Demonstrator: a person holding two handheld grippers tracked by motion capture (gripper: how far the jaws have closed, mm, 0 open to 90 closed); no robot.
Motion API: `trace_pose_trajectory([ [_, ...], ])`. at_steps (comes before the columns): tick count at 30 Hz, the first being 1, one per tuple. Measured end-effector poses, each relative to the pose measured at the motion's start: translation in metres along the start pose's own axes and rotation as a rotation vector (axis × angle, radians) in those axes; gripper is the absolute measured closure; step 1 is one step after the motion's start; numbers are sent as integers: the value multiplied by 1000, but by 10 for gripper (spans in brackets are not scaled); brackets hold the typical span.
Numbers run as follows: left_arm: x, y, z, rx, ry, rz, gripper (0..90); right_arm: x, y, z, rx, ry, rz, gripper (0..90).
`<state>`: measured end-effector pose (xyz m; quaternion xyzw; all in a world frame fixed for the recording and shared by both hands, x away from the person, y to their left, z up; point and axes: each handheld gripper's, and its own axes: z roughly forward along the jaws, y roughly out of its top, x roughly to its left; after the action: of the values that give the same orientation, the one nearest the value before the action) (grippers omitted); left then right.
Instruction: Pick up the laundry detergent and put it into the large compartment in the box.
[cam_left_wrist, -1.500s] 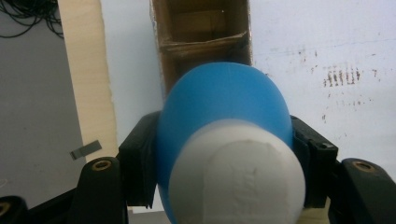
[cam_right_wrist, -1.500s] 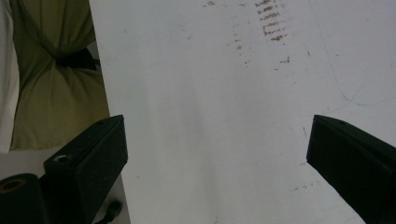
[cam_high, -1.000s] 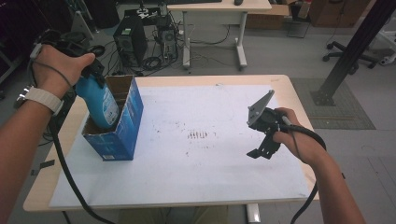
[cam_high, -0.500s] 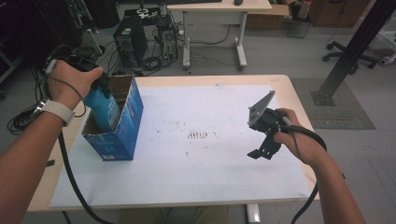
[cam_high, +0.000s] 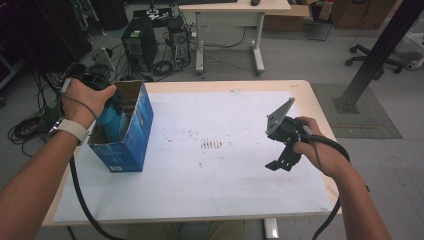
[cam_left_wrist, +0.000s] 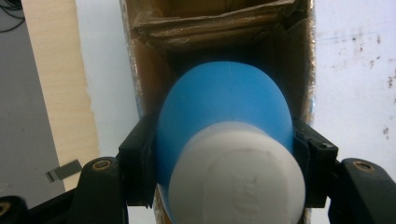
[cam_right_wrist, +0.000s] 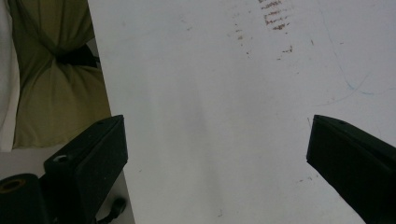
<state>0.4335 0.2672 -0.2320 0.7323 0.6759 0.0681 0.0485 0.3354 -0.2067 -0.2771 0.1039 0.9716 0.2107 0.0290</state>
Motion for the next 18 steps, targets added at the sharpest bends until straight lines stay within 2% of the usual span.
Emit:
trace_pose_trajectory([
  [18, -4, -5, 30, -6, 12, 4, 375, 0, -4, 2, 4, 4, 10, 55],
])
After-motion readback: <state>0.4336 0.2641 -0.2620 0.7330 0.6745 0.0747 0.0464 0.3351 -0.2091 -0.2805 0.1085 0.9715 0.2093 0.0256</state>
